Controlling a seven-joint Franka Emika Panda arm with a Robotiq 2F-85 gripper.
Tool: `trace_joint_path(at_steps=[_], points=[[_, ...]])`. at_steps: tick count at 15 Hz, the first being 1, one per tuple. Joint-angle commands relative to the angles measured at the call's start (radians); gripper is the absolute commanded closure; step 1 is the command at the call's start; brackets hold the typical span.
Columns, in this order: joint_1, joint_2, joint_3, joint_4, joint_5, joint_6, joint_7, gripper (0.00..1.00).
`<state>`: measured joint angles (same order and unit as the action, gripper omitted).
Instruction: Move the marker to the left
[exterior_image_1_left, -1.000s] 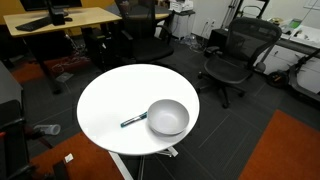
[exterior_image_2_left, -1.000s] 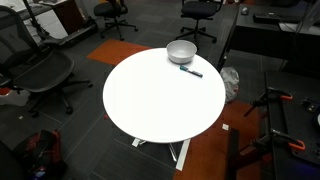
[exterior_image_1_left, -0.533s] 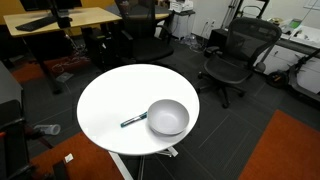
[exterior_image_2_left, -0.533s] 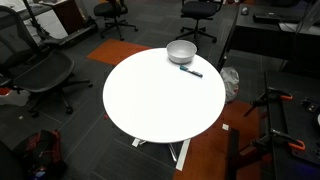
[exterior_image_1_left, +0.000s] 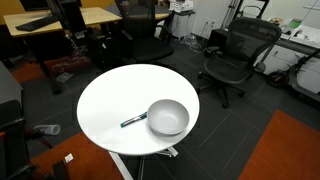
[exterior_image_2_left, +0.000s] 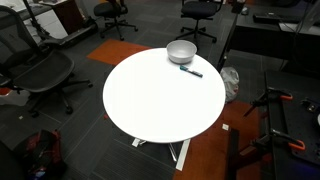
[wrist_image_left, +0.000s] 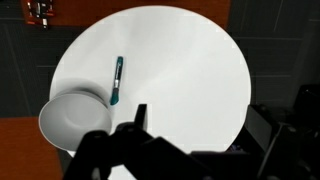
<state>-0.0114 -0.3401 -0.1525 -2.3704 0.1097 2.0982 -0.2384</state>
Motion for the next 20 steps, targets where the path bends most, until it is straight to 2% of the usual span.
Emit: trace_joint_path(at_steps=[1,8,13,20], points=[[-0.03,0.013,0.034,-0.061,-0.041,0.097,0.078,0.0],[-0.021,0.091,0.039,-0.155,-0.007,0.312,0.125,0.0],[-0.027,0.157,0.058,-0.214,-0.02,0.476,0.21,0.0],[-0.04,0.32,0.048,-0.175,-0.017,0.575,0.226,0.0]])
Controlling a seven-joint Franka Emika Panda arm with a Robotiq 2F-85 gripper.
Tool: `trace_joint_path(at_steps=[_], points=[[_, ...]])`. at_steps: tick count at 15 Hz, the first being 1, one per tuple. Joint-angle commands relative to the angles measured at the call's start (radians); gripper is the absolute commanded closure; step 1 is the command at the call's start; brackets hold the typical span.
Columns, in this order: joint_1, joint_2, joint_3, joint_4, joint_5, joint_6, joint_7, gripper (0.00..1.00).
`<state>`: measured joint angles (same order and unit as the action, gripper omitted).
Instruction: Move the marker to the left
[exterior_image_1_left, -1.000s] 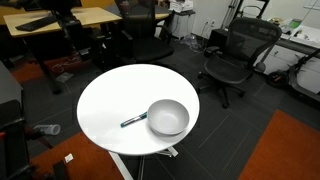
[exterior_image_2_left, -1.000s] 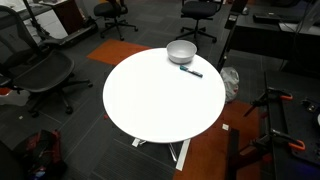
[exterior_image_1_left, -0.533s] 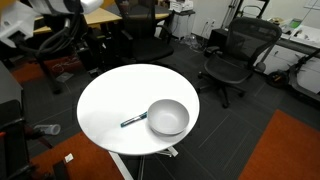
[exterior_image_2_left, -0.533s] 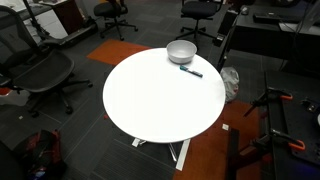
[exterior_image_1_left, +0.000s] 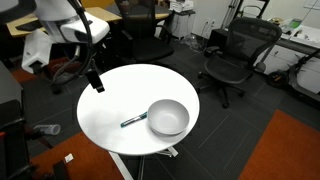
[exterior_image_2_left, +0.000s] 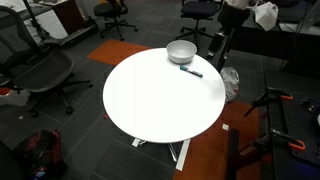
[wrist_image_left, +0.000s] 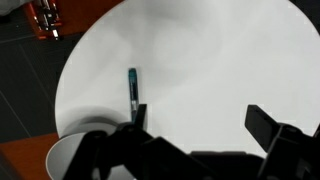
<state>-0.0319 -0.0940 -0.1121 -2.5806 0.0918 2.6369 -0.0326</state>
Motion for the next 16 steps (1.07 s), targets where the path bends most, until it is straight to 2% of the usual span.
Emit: trace_joint_path(at_steps=[1,16], points=[[-0.022,0.101,0.005,0.049,0.01,0.042,0.009,0.0],[-0.086,0.512,-0.008,0.376,-0.064,0.053,-0.011,0.0]])
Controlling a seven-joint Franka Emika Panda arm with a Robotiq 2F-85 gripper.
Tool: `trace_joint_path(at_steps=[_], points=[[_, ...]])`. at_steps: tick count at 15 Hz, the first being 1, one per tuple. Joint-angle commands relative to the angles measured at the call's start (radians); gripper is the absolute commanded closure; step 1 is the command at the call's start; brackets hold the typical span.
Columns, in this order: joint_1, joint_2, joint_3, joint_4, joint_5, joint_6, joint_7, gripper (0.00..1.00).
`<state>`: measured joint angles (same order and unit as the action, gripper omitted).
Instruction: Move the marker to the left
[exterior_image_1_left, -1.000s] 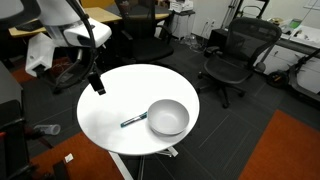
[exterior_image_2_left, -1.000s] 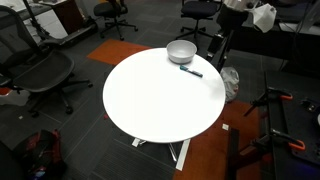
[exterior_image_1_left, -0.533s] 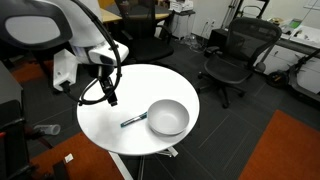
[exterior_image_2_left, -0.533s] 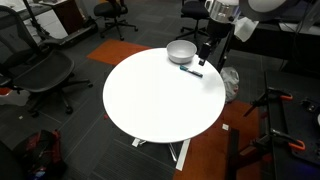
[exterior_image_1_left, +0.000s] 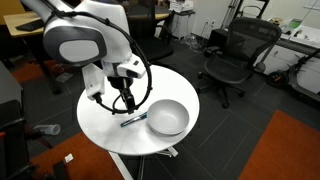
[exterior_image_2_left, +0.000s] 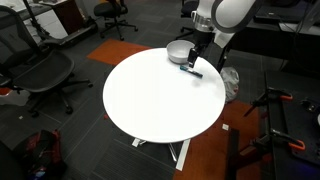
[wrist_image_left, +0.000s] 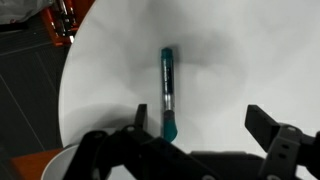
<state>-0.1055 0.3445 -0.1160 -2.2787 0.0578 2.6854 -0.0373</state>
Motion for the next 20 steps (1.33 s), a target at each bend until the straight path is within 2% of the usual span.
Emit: trace_joint_path(at_steps=[1,9,20], points=[[-0.019,0.097,-0.003,0.099,-0.031,-0.001,-0.008,0.0],[-0.048,0.209,0.007,0.216,-0.024,-0.04,-0.014,0.0],[-0.051,0.229,0.005,0.216,-0.029,-0.061,-0.014,0.0]])
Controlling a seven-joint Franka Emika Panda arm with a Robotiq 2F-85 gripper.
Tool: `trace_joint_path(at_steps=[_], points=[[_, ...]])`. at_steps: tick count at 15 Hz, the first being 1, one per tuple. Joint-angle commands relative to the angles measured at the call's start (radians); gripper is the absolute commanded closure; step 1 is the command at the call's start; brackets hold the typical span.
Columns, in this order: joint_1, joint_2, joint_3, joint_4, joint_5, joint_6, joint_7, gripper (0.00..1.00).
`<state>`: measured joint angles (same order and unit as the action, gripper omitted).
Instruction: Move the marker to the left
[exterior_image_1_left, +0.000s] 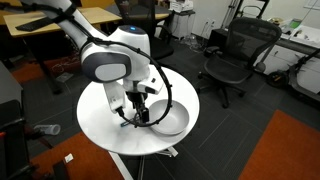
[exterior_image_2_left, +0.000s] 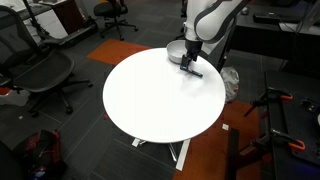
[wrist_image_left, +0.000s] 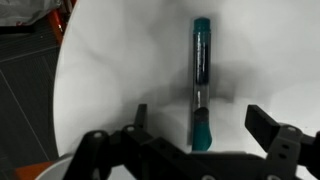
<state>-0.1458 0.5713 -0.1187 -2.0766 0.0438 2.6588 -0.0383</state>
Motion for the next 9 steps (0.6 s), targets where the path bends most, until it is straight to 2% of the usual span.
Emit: trace_joint_path(at_steps=[1,9], points=[[-0.009,0.005,0.008,0.015,-0.015,-0.034,-0.013,0.0],[-0.004,0.032,0.011,0.015,-0.018,-0.031,-0.008,0.0]])
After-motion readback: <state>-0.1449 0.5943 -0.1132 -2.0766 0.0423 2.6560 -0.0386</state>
